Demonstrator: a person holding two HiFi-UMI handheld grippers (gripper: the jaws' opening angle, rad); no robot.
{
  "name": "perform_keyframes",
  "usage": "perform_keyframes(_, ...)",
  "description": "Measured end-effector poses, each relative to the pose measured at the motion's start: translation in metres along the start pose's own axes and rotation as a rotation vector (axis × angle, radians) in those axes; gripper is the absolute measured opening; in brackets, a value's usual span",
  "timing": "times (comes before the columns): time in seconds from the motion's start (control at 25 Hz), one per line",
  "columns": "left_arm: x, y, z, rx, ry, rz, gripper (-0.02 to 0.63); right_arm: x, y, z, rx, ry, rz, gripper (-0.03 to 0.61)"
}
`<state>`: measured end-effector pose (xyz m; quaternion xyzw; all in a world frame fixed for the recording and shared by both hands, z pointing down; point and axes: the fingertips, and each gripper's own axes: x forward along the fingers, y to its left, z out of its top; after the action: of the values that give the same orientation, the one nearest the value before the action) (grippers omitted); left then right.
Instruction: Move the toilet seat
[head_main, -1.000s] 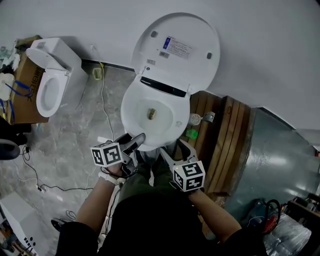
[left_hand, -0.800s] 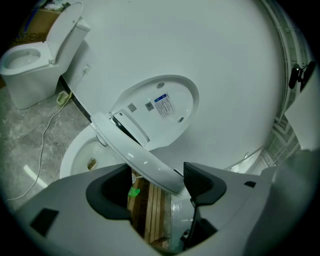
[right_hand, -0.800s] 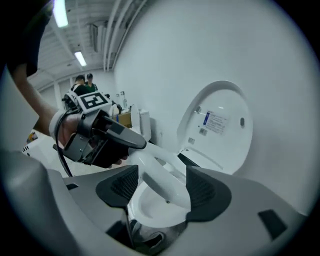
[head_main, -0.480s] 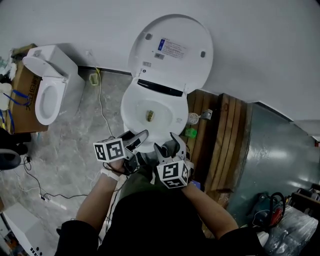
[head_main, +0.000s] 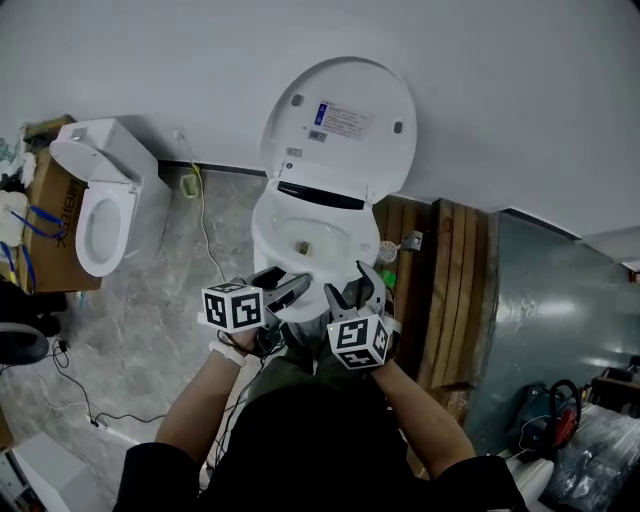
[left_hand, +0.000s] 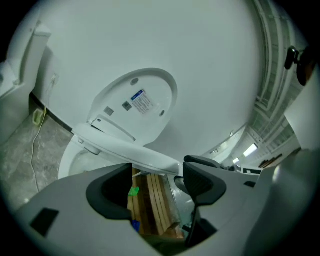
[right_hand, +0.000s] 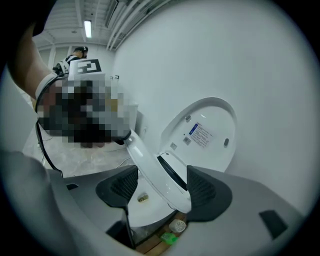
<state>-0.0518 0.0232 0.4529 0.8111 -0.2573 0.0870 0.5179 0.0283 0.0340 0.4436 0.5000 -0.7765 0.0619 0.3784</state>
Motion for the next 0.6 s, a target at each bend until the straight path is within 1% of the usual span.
perform_keyframes(0.08, -0.009, -0.004, 0.001, 0.105, 0.018, 0.016, 0.308, 0.001, -0.003, 0.003, 0.011, 0.001, -0.009, 0.319)
perform_keyframes(0.12, -0.013, -0.003, 0.002, 0.171, 0.024, 0.045, 0.308, 0.001, -0.004, 0.004, 0.020, 0.000, -0.011, 0.319)
perform_keyframes(0.16, -0.017, 0.001, 0.004, 0.245, 0.027, 0.087, 0.308, 0.002, -0.005, 0.004, 0.033, -0.001, -0.012, 0.319)
perform_keyframes(0.28, -0.027, 0.014, 0.014, 0.468, 0.026, 0.249, 0.308, 0.003, -0.008, 0.005, 0.072, 0.005, -0.019, 0.319)
perform_keyframes(0.36, -0.028, 0.022, 0.018, 0.588, 0.052, 0.354, 0.308, 0.002, -0.012, 0.007, 0.093, 0.013, -0.028, 0.319)
perform_keyframes(0.44, -0.024, 0.027, 0.019, 0.700, 0.084, 0.439, 0.308, 0.002, -0.017, 0.010, 0.098, 0.015, -0.039, 0.319)
perform_keyframes(0.52, -0.019, 0.025, 0.022, 0.795, 0.086, 0.483, 0.308, 0.001, -0.020, 0.015, 0.087, 0.017, -0.046, 0.319)
perform_keyframes(0.56, -0.016, 0.022, 0.025, 0.821, 0.078, 0.492, 0.308, 0.001, -0.021, 0.017, 0.086, 0.019, -0.046, 0.319)
perform_keyframes(0.6, -0.014, 0.019, 0.029, 0.827, 0.066, 0.492, 0.308, 0.002, -0.022, 0.019, 0.091, 0.019, -0.043, 0.319)
